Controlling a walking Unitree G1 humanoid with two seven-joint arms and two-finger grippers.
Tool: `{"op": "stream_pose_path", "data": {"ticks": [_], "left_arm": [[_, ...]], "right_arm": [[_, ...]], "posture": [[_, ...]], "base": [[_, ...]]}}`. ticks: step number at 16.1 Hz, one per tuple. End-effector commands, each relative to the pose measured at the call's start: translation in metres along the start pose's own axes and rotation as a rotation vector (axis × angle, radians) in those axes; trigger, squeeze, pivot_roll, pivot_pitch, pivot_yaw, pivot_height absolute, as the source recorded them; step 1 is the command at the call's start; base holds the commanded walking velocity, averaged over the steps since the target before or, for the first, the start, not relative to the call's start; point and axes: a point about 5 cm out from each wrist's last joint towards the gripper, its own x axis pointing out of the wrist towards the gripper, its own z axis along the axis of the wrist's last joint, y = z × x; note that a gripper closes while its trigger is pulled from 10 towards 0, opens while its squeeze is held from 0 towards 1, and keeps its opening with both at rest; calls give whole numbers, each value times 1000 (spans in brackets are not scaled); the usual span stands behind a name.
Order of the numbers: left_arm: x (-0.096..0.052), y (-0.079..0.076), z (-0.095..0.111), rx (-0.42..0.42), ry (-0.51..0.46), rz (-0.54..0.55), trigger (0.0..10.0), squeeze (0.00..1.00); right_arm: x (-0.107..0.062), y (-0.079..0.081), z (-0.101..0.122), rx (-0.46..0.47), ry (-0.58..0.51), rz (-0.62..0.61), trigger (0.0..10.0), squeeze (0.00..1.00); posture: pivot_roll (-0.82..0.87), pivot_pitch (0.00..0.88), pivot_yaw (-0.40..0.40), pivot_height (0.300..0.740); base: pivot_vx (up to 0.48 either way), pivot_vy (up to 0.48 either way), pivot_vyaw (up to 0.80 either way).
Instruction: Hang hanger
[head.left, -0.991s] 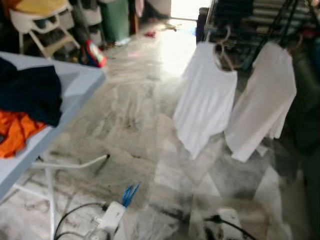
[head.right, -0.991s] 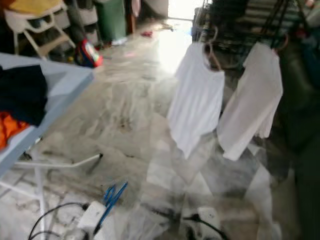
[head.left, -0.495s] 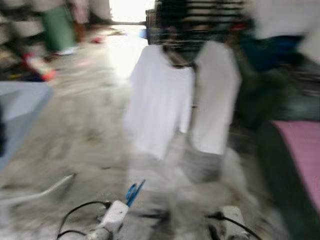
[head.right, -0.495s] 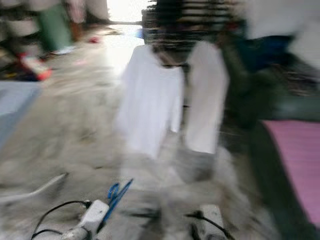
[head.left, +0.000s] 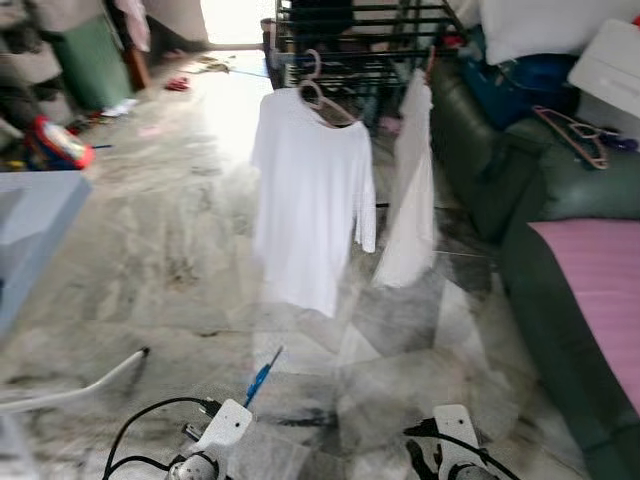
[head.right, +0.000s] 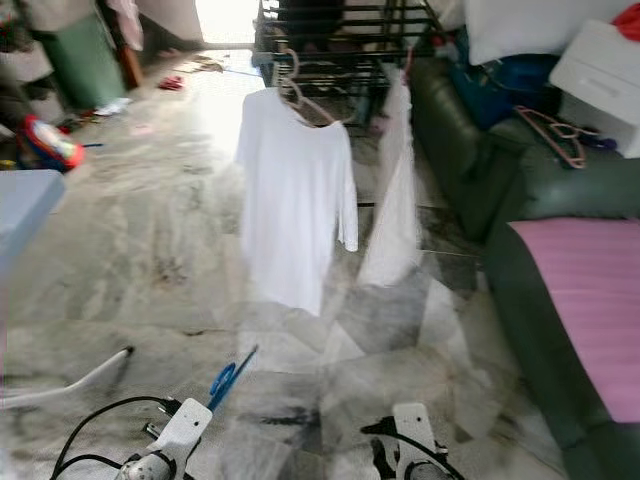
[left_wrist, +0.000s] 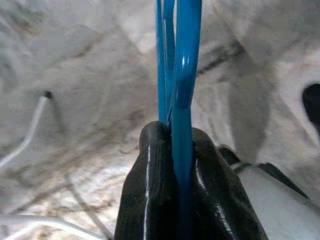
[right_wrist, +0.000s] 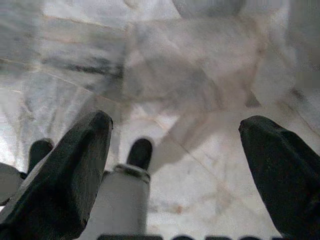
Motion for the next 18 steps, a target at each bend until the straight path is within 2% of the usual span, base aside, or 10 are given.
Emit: {"op": "stream_pose_path", "data": {"ticks": [1,2,3,5,6,7,8,9,12,18], "left_arm": [[0,1,4,30,-48,4,10000,0],[0,1,6,38,-66,-2,10000,0],[0,1,9,90,-94,-4,10000,0],[-1,3,15,149,-155,3,10000,0],[5,28,56,142,-272,33,10000,0],[5,47,87,143,-354,51,10000,0],[2,68,130,137,-464,69,10000,0],[1,71,144,124,-501,79,10000,0],[-2,75,168,85,-572,102,10000,0],[-3,75,170,84,-579,99,10000,0]], "right_arm": [[0,-2,6,-42,-44,6,10000,0],[0,-2,8,-67,-59,7,10000,0],[0,-4,13,-95,-94,12,10000,0],[0,-9,30,-212,-180,21,10000,0],[1,-10,38,-265,-211,38,10000,0],[1,-11,41,-287,-226,48,10000,0],[1,-9,51,-331,-266,72,10000,0],[1,-8,63,-363,-312,95,10000,0],[0,-4,89,-399,-412,119,10000,0],[0,-3,91,-405,-421,123,10000,0]], "posture": [[87,105,8,740],[87,105,8,740],[85,110,7,740],[80,117,11,740],[77,119,17,740],[76,119,18,740],[70,119,22,740],[69,118,23,740],[68,113,23,740],[70,113,21,740]], "base": [[0,0,0],[0,0,0],[0,0,0],[0,0,0],[0,0,0],[0,0,0],[0,0,0],[0,0,0],[0,0,0],[0,0,0]]}}
